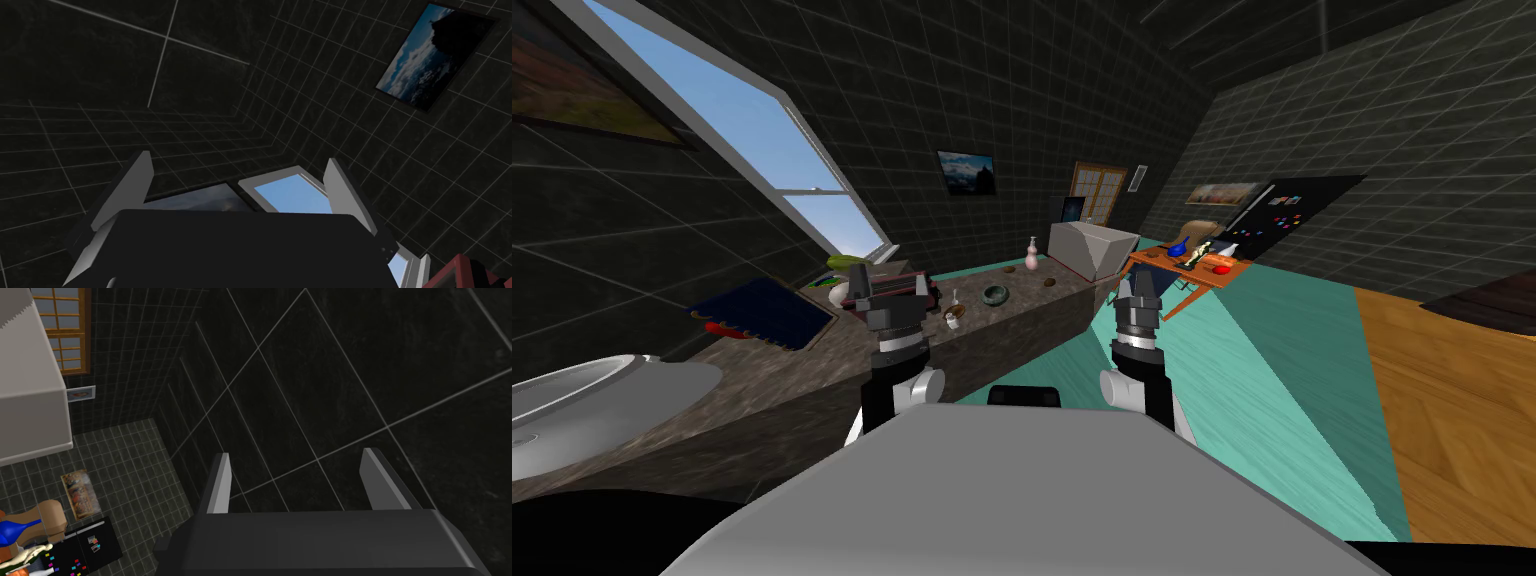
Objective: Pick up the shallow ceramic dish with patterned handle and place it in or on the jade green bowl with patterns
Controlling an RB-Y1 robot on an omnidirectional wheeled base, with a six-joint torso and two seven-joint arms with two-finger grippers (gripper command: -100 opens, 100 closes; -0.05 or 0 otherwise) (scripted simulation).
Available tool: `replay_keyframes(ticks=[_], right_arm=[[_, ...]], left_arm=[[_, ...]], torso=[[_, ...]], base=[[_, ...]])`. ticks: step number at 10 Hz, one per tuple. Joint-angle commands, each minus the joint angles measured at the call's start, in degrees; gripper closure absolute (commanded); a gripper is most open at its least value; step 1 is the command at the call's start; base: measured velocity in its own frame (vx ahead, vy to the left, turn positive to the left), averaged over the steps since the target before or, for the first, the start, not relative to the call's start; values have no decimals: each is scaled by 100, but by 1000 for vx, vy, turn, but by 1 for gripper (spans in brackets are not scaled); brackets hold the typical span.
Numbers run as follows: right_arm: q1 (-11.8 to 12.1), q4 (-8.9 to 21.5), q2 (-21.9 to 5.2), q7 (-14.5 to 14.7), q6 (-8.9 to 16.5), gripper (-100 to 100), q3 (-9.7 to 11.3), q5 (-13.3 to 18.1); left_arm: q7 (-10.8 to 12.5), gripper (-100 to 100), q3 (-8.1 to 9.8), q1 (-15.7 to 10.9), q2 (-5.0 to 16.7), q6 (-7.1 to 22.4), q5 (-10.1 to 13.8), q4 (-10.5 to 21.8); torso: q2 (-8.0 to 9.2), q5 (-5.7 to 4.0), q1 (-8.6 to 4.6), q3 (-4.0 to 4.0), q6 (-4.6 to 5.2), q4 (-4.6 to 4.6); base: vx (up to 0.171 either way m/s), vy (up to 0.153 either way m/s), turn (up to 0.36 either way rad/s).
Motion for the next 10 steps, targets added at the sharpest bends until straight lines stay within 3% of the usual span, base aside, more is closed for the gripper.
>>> replay_keyframes(ticks=[1,6,7,9,10], right_arm=[[0,0,0,0,0,0,0,0],[0,0,0,0,0,0,-1,0],[0,0,0,0,0,0,-1,0],[0,0,0,0,0,0,-1,0],[0,0,-1,0,0,0,-1,0]], left_arm=[[8,-100,14,2,227,111,19,4],[76,-100,131,15,1079,857,147,10],[76,-100,131,15,1079,939,147,10],[120,-100,188,33,1413,1311,218,9],[120,-100,188,33,1413,1423,218,9]], torso=[[0,0,0,0,0,0],[1,4,19,0,-1,0],[1,5,19,1,-1,0],[3,4,17,2,-1,1],[2,5,20,1,-1,0]], base=[[-2,7,26],[-2,33,67],[-8,30,27],[-4,44,91],[-6,35,43]])
